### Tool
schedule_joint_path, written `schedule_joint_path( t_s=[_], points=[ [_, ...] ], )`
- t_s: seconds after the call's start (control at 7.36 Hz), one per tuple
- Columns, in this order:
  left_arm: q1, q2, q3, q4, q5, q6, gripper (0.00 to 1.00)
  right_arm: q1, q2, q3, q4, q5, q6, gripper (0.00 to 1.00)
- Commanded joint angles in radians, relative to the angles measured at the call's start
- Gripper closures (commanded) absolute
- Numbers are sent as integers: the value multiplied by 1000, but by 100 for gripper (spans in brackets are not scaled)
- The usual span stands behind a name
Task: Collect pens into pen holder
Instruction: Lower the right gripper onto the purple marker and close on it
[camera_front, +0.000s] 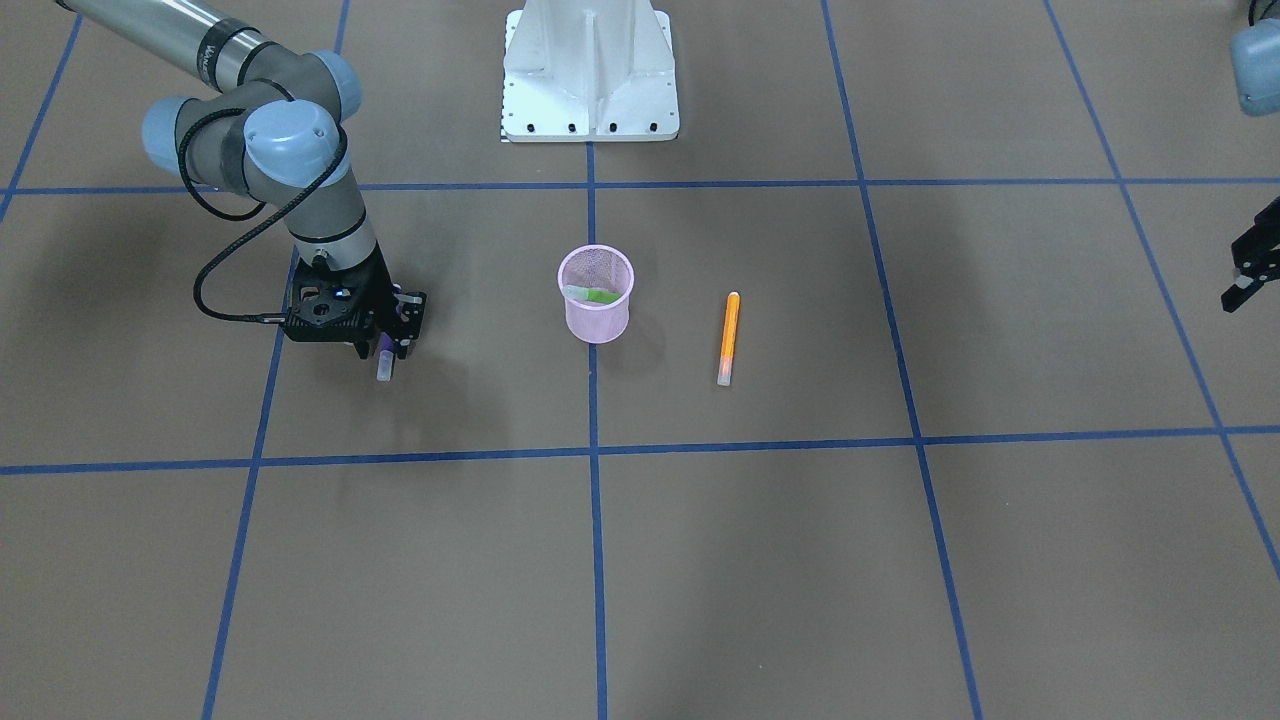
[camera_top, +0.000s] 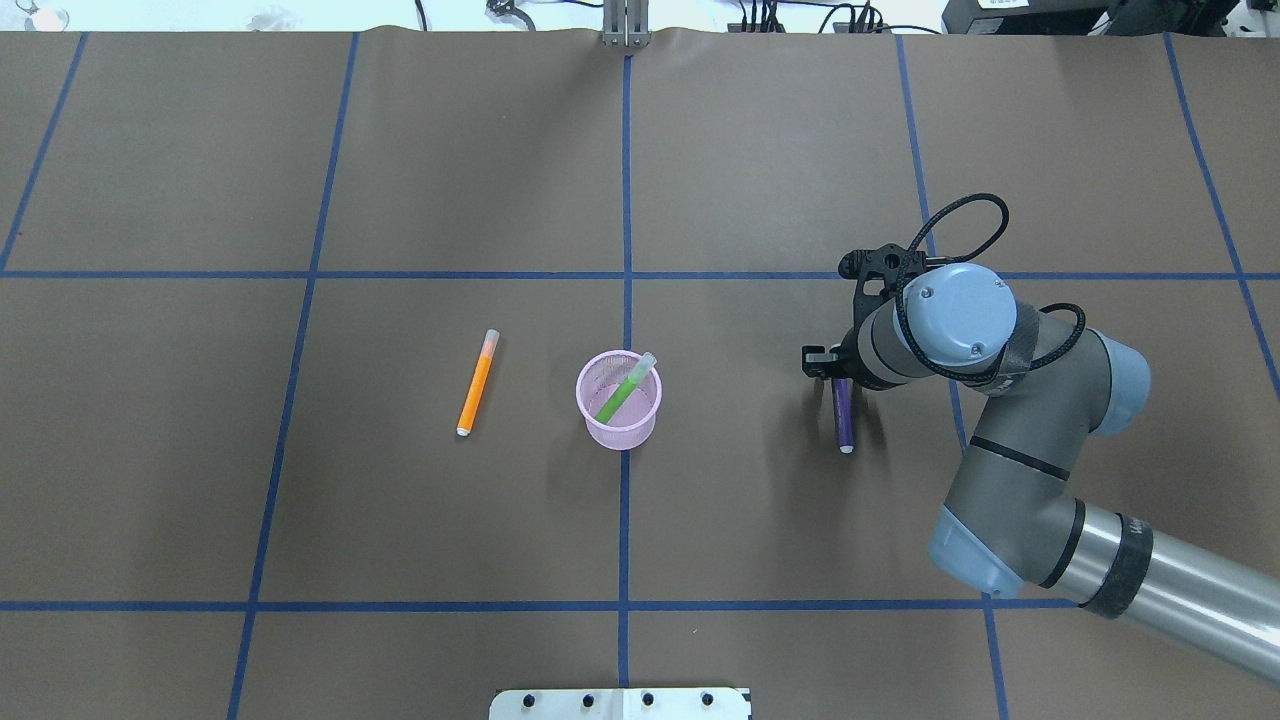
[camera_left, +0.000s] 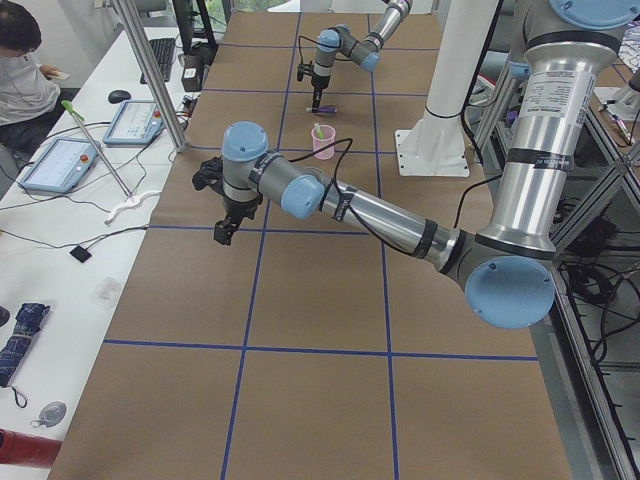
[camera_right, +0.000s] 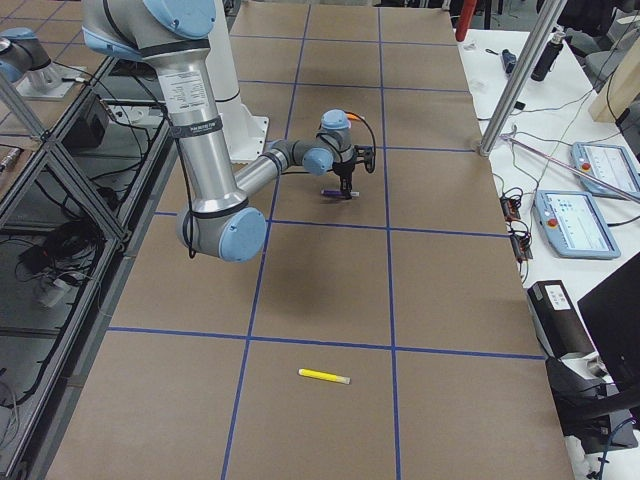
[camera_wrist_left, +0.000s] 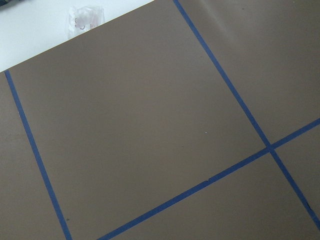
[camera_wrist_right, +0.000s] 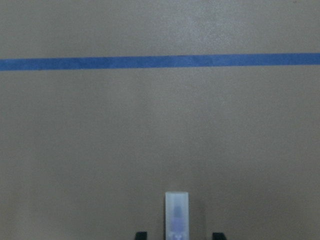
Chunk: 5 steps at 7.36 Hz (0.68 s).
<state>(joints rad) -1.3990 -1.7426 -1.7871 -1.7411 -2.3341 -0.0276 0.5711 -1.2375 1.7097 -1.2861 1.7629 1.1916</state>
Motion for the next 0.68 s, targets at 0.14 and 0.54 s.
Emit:
schedule_joint_path(
  t_s=[0.14, 0.54],
  points=[
    [0, 0, -5, 0, -1, 0, 0, -2, -7, -1, 1, 0, 0, 61],
    [0, 3, -6, 0, -1, 0, 0, -3, -5, 1, -1, 0, 0, 94]
  ],
)
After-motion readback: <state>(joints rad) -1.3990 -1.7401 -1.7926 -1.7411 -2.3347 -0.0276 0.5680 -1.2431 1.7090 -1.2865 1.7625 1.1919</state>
